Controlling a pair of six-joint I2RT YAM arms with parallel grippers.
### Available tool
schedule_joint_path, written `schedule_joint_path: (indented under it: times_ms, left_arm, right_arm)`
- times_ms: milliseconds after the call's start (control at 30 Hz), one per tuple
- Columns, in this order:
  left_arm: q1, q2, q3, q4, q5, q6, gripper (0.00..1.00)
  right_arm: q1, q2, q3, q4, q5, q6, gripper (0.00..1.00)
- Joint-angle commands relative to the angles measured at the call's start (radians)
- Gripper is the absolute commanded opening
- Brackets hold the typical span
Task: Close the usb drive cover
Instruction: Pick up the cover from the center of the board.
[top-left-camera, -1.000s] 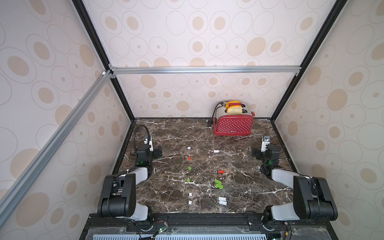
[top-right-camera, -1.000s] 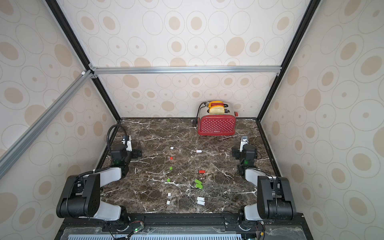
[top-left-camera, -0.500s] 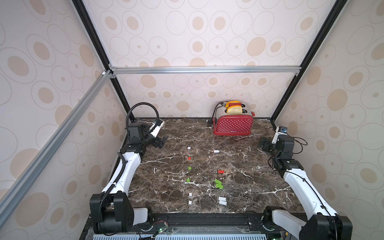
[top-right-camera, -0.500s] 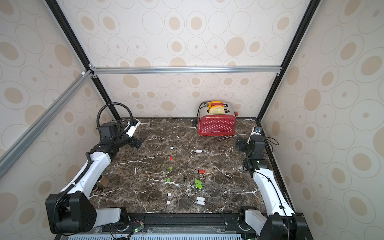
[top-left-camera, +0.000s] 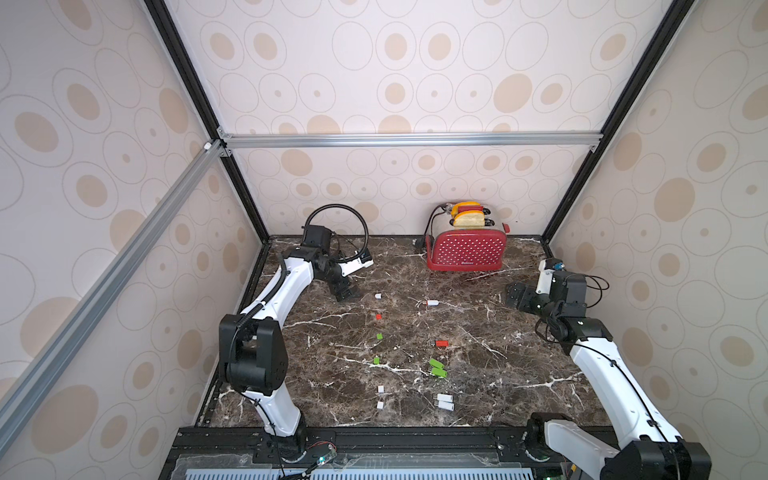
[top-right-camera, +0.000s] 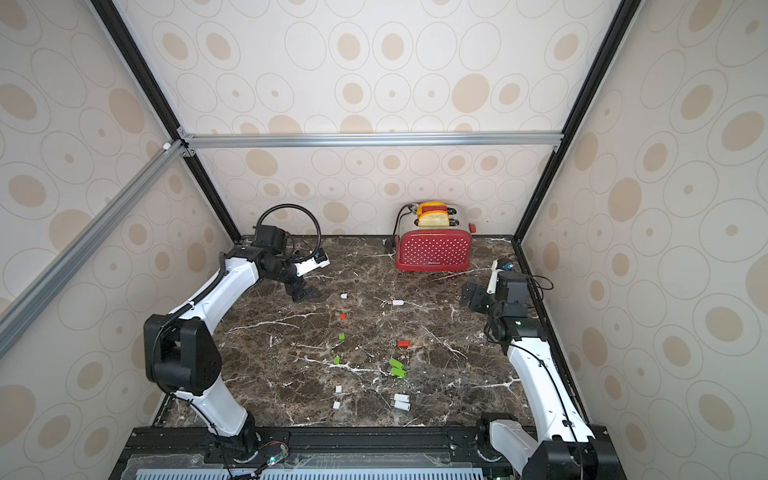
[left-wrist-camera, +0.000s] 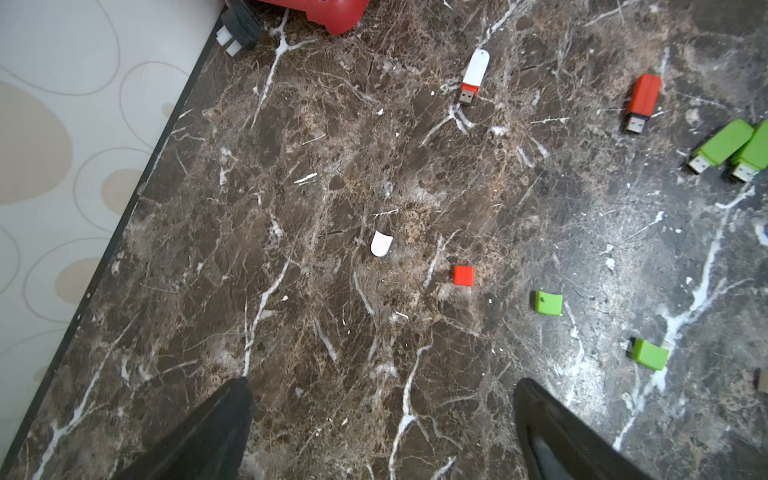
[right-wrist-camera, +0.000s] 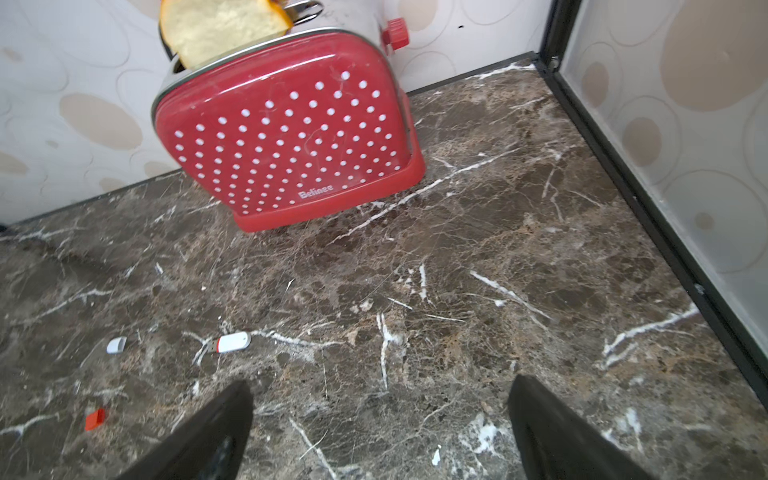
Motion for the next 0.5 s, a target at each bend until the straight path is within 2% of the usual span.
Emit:
schedule_joint_path:
  times_ms: [0, 133, 333, 467]
  left_arm:
    - [-0.035, 0.081, 0.11, -0.107, -0.02, 0.052, 0.99]
    - [-0.058, 0.201, 0.232, -0.169, -0.038, 0.064, 0.99]
    - [-0.079, 0.372, 0.41, -0.247, -0.065, 0.079, 0.93]
    - [-0.09, 0.456, 0.481, -0.274, -0.085, 0.116, 0.9]
  right_arm:
    - [0.021, 0.009, -0.004, -0.019, -0.036, -0.076, 1.0]
    - [0.035, 0.024, 0.006, -0.009, -0.044, -0.107, 1.0]
    - [0.061, 0.034, 0.004, -0.007, -0.029, -0.138, 1.0]
    - [0.068, 0.036, -0.006, 0.003, -0.025, -0.142, 1.0]
